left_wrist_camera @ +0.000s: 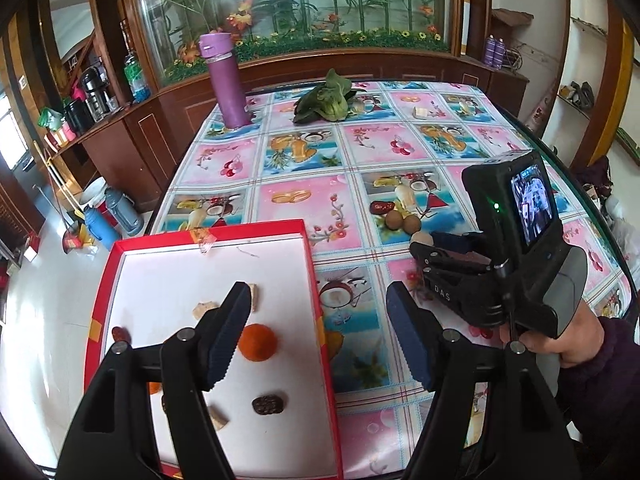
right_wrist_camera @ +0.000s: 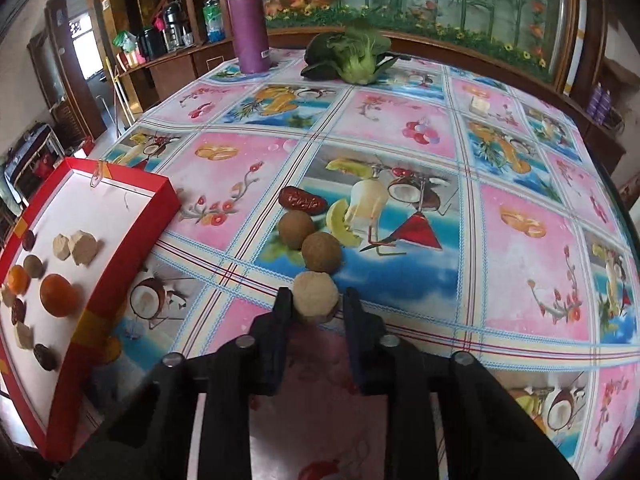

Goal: Organize fruits
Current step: 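Move both open tools back to the fruit pile, then grasp a tan round cake with the right tool while the left grasps a brown round fruit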

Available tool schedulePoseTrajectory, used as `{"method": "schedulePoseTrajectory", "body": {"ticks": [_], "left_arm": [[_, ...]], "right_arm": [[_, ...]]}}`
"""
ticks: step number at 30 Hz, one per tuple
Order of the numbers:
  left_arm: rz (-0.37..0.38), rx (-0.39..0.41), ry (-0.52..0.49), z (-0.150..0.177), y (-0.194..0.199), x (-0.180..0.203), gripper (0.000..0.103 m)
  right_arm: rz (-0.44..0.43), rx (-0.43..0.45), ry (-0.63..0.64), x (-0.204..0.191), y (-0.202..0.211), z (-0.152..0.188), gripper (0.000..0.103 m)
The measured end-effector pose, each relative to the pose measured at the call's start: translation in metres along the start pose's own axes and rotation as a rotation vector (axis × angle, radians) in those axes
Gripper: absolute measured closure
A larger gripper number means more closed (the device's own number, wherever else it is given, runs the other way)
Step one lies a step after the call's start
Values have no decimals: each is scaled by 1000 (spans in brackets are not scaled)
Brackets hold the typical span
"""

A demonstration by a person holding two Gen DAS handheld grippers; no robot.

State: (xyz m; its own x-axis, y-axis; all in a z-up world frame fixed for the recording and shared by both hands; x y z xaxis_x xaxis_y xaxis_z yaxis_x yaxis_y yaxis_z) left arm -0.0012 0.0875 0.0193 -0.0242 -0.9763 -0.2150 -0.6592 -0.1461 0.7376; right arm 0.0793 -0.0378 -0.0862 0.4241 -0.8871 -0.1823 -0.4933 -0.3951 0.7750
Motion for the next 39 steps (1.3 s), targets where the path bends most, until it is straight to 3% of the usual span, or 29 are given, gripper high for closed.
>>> {"method": "schedulePoseTrajectory", "body": {"ticks": [5,11,16,25,34,39], "left_arm": [[24,-6,-33,-11,-16,23,32],[124,-88,-40,-13,-55,74,32],[160,-151,-15,-10,-85,103,33],[157,-182,30,-17,-115,121,51],[171,-167,37,-24,-125,129,60],[164,-152,31,-26,-127,128,74]], "right_arm": [[-62,23,-39,22,14,5,81],[26,130,-82,73,46,1,81],[9,165,-159,92,56,1,81],[-26,188,-208,93,60,-2,81],[-31,179,-223,93,57,-2,81],[-26,177,-229,95,55,-2,81]]}}
Point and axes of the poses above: each gripper's, at about its wrist camera, not at the fingertips, and y roughly against the way its jaws point, x to its right, z to its underside, the point moved 10 cm from there along -y, roughly the way its jaws point, and after that the axes turned 10 degrees about -z, right-handed, at the moved point
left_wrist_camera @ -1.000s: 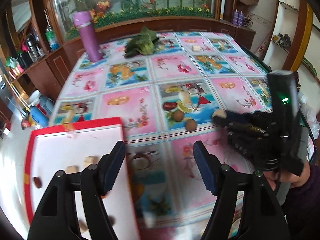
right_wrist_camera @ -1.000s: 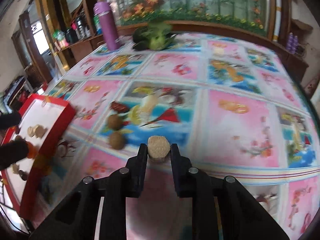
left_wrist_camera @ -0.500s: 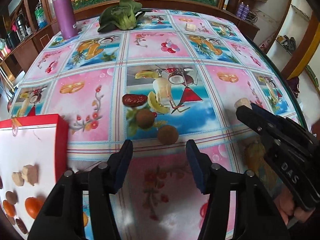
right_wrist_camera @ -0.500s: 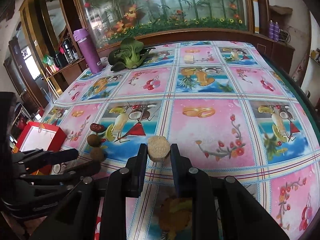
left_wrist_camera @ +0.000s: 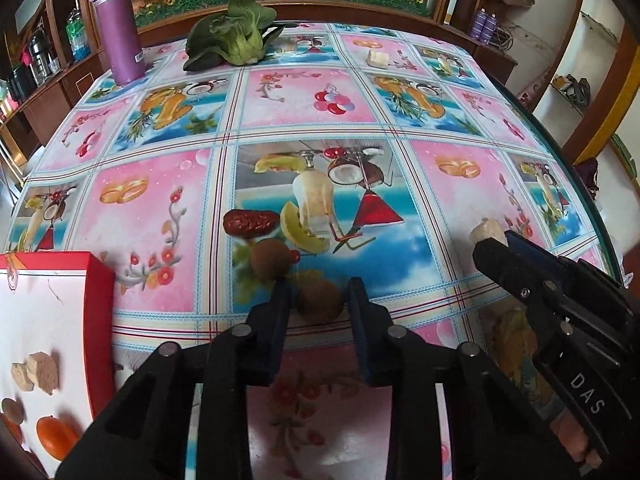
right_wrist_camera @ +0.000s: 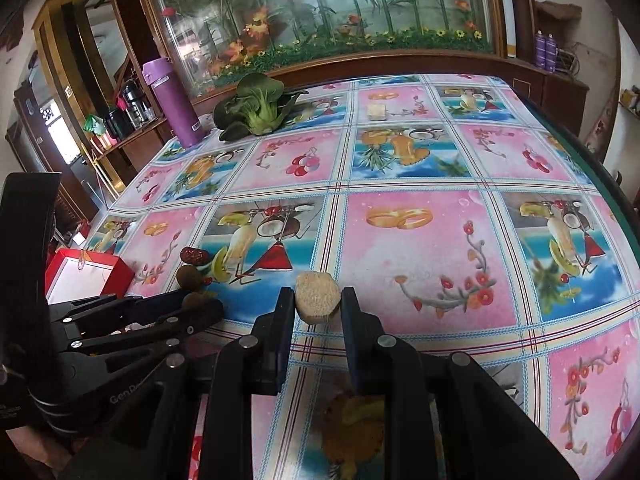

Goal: Organize fruits
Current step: 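Grasp a tan round cake with the right tool while the left grasps a brown round fruit, then carry the held cake and brown fruit over the tray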

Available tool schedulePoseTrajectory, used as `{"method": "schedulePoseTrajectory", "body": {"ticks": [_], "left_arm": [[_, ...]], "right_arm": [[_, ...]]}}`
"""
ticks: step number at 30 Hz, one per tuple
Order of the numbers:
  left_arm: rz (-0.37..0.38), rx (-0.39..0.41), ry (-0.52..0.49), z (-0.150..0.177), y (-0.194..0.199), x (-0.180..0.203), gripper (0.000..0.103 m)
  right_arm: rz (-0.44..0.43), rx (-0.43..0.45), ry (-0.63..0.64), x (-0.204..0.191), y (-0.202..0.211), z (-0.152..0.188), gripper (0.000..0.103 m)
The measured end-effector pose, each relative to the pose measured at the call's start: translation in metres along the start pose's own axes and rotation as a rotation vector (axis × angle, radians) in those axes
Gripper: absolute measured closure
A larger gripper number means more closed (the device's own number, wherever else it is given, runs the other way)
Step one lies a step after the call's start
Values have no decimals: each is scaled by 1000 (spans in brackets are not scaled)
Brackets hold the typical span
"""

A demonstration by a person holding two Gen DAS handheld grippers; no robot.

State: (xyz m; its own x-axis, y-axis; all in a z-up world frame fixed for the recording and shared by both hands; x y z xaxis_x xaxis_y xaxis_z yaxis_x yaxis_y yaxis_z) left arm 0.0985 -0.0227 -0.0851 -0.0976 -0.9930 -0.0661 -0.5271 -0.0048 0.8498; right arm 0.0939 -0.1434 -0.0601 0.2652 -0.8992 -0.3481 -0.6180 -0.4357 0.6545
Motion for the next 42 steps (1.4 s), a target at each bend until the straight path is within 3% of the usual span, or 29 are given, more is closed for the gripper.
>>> {"method": "schedulePoseTrajectory", "body": {"ticks": [2,9,15,24,31,42], "left_arm": [[-1,3,-1,-1,0,-1,78],[8,10,2,3,3,-1,78],[-15,62,-7,6,30,-7,78],[-138,223,-10,5,88,-36,78],[-196,296,30,9,118,-69,78],[-260,345,117,25,146,-126,78]], "right_arm": [[0,0,0,0,0,0,81],[3,-6,-4,1,-2,1,81],[-6,21,4,-1,0,-2,81],[-8,87,20,-6,6,-9,81],[-22,97,1,-12,7,-8,81],[-154,84,2,-87,3,0,81]]}}
Point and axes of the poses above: each gripper's, at about its wrist camera, not at the fingertips, and y roughly against the way its jaws point, x to its right, z to its underside, the point moved 10 cm from there along -y, roughly the way its jaws point, and after that the axes turned 10 degrees about -z, right-handed, at the moved point
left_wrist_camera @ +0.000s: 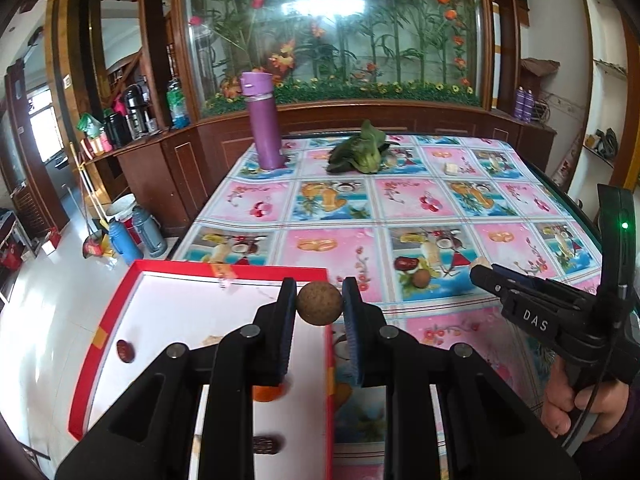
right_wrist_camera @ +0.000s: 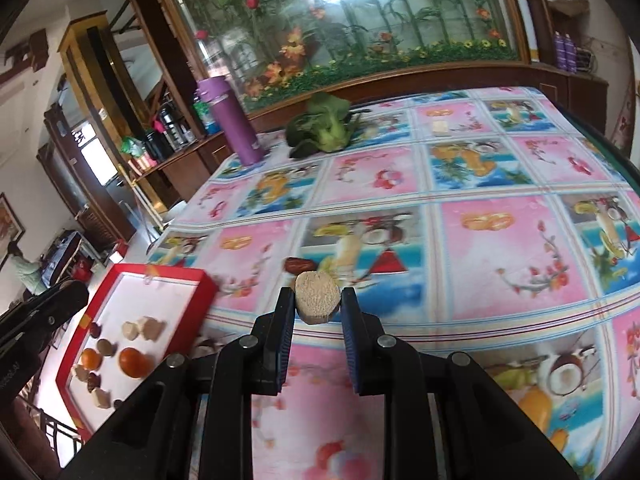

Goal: Organize fruits
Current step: 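Carry the held cake and brown fruit over the tray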

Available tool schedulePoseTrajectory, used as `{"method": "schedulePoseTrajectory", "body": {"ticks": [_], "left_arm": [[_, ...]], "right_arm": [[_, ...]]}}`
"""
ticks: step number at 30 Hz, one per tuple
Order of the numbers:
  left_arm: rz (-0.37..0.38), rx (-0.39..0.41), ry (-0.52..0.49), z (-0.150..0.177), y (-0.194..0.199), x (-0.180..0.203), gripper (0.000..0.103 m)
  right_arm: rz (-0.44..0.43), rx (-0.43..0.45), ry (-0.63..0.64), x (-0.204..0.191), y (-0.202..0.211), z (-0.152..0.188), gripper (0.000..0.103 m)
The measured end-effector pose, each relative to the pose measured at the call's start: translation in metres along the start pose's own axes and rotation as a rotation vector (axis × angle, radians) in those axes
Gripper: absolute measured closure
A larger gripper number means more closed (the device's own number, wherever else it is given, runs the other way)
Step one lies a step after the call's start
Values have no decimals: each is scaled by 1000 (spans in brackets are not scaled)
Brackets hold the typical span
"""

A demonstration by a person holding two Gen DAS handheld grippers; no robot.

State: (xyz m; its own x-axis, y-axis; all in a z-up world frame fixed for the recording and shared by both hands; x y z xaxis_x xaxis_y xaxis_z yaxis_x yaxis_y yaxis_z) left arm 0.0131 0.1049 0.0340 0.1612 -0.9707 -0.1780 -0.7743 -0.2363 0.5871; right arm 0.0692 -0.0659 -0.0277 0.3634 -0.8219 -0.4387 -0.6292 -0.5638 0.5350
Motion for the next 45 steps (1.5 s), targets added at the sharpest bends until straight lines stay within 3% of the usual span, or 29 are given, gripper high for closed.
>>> {"method": "schedulePoseTrajectory", "body": {"ticks": [9,27,45], "left_arm": [[-50,4,75,6,-1,-47,78],[-118,-11,150,27,-5,-100,78],[-212,-122,182,70,-42,-153,78]], "right_arm": [[-74,-5,102,-72,-5,-2,81],[-118,-33,302,-161,-18,24,81],[-65,-144,320,-155,-62,51,81]]}}
Point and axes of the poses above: each gripper's, at about its wrist camera, not at the fingertips, and y roughly against the way its jaws point, x to its right, z to its underside, the point moved 10 cm from there along -y, roughly the way its jaws point, and after that the axes turned 10 degrees about -z, right-handed, at the moved point
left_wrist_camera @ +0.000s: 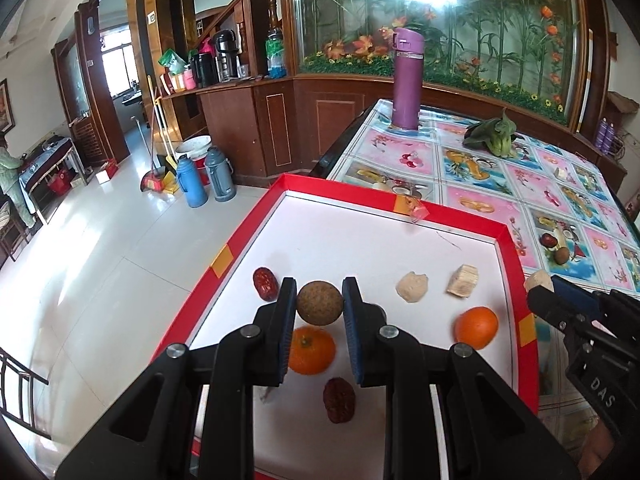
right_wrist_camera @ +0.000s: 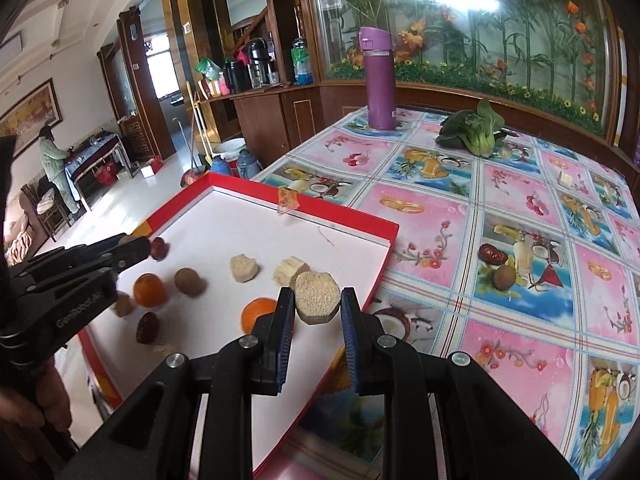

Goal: Organize fruits
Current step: 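Carry the held cake and brown fruit over the tray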

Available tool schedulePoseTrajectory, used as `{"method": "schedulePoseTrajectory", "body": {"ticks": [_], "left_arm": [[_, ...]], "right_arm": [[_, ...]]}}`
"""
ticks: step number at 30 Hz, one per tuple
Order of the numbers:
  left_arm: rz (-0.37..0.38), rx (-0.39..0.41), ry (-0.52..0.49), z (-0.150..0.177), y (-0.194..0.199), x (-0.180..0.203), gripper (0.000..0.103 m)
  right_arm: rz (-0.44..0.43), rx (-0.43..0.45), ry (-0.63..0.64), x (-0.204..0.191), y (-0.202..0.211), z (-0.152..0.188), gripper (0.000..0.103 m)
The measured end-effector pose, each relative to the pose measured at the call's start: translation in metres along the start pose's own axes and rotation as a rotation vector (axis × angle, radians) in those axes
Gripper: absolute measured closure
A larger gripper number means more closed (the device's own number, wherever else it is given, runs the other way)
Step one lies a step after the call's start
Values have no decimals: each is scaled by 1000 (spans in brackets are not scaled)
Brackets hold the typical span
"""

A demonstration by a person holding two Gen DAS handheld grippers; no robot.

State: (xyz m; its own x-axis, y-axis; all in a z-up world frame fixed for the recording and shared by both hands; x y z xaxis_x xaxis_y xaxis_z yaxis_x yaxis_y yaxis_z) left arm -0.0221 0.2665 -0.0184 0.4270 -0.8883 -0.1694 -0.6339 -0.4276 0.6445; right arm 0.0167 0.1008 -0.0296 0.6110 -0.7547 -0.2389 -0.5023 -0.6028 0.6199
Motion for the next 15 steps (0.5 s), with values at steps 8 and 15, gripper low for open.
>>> {"method": "schedulePoseTrajectory", "body": {"ticks": [8,15], "left_arm": [[-21,-38,-81,-26,-38,16,78],[-20,-143,-131,-34,-73,37,78]], "right_arm": [[-12,-42,-48,9,-38,-24,81],[-28,-133,-96,17,-69,-29,81]]}}
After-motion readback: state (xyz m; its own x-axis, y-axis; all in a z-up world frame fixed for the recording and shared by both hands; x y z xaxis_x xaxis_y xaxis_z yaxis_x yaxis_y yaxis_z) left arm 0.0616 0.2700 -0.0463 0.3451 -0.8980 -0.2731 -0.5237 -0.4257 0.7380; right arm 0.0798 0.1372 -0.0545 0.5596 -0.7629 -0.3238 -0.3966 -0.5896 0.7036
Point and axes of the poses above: each gripper's, at about its wrist camera, not at the fingertips, and y roughly against the way its jaws point, x to its right, z to its underside, the point moved 10 cm from there along -y, roughly the way its jaws point, and after that the axes turned 10 degrees about -z, right-handed, at the moved point
